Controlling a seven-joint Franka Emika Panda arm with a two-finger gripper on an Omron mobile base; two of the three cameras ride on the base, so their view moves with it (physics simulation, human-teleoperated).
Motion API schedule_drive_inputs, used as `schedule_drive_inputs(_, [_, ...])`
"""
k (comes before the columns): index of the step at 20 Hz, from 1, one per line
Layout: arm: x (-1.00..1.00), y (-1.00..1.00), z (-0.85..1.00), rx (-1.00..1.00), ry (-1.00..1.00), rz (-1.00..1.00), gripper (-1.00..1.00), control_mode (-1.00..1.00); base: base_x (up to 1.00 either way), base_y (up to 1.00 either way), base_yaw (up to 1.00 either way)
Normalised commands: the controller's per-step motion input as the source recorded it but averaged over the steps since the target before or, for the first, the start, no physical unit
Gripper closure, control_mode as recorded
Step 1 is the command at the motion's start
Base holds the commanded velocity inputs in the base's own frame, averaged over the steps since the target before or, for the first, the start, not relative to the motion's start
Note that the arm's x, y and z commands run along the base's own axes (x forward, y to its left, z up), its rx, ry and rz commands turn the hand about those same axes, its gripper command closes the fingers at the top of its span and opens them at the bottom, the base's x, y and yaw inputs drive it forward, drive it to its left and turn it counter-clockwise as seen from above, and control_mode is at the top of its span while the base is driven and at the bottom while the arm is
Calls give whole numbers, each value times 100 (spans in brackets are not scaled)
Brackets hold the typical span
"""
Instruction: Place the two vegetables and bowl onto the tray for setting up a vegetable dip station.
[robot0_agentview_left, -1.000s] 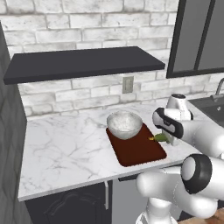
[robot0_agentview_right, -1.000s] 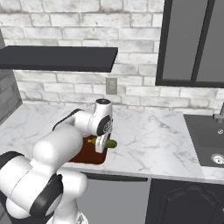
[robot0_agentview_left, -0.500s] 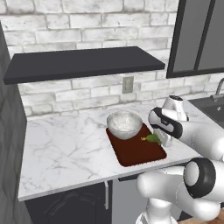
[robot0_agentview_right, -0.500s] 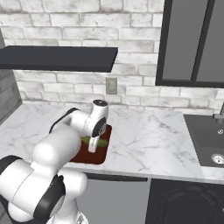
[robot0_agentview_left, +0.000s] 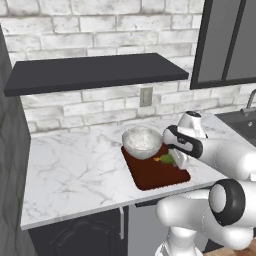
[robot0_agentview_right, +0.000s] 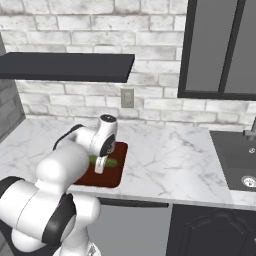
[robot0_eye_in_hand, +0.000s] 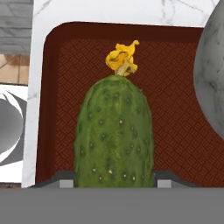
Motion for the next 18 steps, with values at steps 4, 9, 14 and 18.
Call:
schedule_drive_inputs(4, [4, 15, -12, 0, -5, 0, 100, -100, 0, 0, 0])
schedule_drive_inputs(9, [4, 11, -14, 0, -3, 0, 100, -100, 0, 0, 0])
schedule_drive_inputs(14, [9, 8, -11, 0, -2, 0, 100, -100, 0, 0, 0])
schedule_drive_inputs(18, [12, 6, -10, 0, 0, 0, 100, -100, 0, 0, 0])
